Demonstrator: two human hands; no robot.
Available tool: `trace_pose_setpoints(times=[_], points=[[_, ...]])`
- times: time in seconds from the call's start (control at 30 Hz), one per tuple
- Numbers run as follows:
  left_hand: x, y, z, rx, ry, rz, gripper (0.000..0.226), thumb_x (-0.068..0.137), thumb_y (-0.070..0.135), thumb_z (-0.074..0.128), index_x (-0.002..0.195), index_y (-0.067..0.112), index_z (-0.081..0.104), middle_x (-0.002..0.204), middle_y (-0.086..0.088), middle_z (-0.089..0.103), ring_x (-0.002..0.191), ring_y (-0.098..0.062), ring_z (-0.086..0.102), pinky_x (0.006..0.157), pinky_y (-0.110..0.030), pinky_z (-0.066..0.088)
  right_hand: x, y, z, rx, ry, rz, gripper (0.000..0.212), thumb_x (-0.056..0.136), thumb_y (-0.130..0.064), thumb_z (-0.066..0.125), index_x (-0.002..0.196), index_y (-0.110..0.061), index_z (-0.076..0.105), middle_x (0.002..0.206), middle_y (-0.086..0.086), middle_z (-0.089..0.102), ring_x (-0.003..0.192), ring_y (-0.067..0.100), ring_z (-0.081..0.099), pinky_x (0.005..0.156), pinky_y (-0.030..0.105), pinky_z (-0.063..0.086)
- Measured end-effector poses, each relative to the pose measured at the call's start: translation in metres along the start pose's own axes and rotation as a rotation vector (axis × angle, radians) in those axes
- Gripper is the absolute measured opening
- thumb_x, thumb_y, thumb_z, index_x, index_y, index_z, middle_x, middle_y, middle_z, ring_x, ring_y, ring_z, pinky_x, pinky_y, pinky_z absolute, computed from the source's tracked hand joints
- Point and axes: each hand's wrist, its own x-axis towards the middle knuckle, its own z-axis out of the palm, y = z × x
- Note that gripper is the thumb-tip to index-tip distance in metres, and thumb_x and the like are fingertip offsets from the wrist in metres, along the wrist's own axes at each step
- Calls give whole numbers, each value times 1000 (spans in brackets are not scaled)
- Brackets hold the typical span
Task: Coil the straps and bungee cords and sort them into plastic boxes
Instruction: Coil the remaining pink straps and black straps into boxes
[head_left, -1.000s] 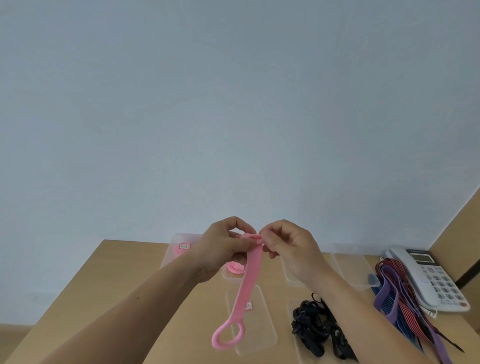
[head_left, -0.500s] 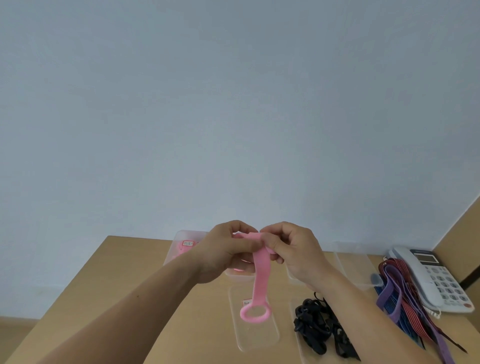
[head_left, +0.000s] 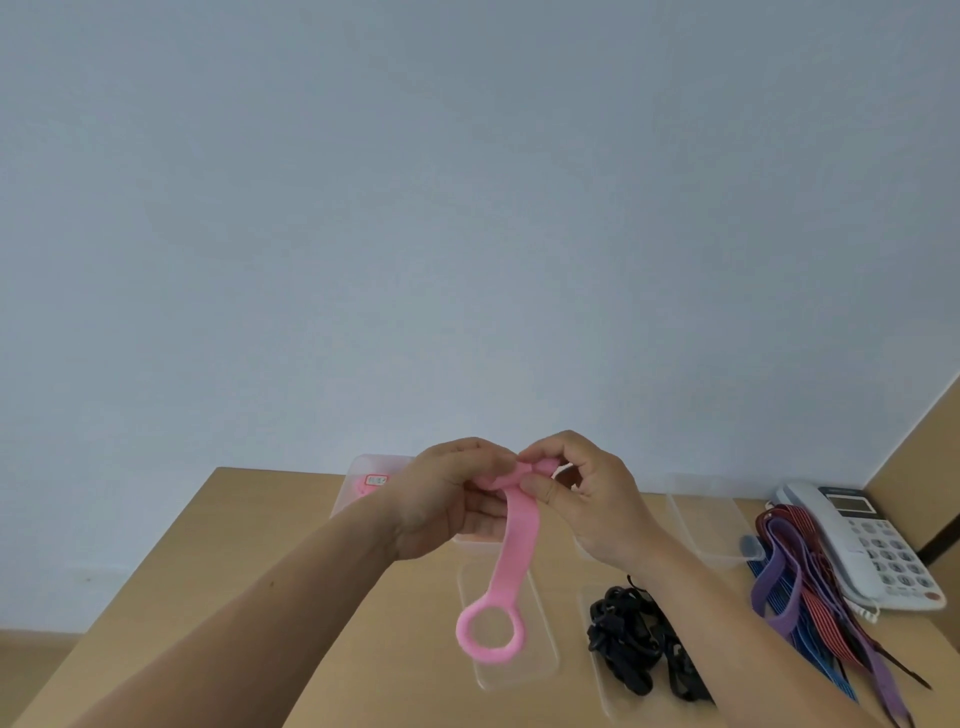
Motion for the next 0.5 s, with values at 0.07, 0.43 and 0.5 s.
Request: trace_pose_setpoints(times=[0.07, 0.43, 0.5], points=[[1, 0, -1, -6, 27, 6, 25, 89, 13, 66, 110, -1, 63, 117, -36, 63, 107, -49, 64, 88, -49, 57, -1, 3, 0, -13, 1, 9, 39, 85, -9, 74, 86, -47, 67, 86, -18, 64, 72, 20, 57, 67, 18, 48], [8, -2, -1, 70, 59, 188, 18, 84, -5, 71, 101, 1, 66, 92, -19, 71, 86, -38, 72, 78, -41, 61, 0, 12, -2, 332, -78, 232, 40, 77, -36, 74, 113, -23, 63, 90, 2, 72, 74, 19, 67, 66, 29, 52], [8, -5, -1, 164, 100, 215, 19, 84, -8, 70, 100, 3, 67, 93, -16, 68, 84, -33, 72, 78, -38, 59, -1, 11, -5, 408, -113, 274, 47, 79, -40, 74, 116, -14, 62, 84, 10, 73, 73, 26, 68, 63, 31, 52]])
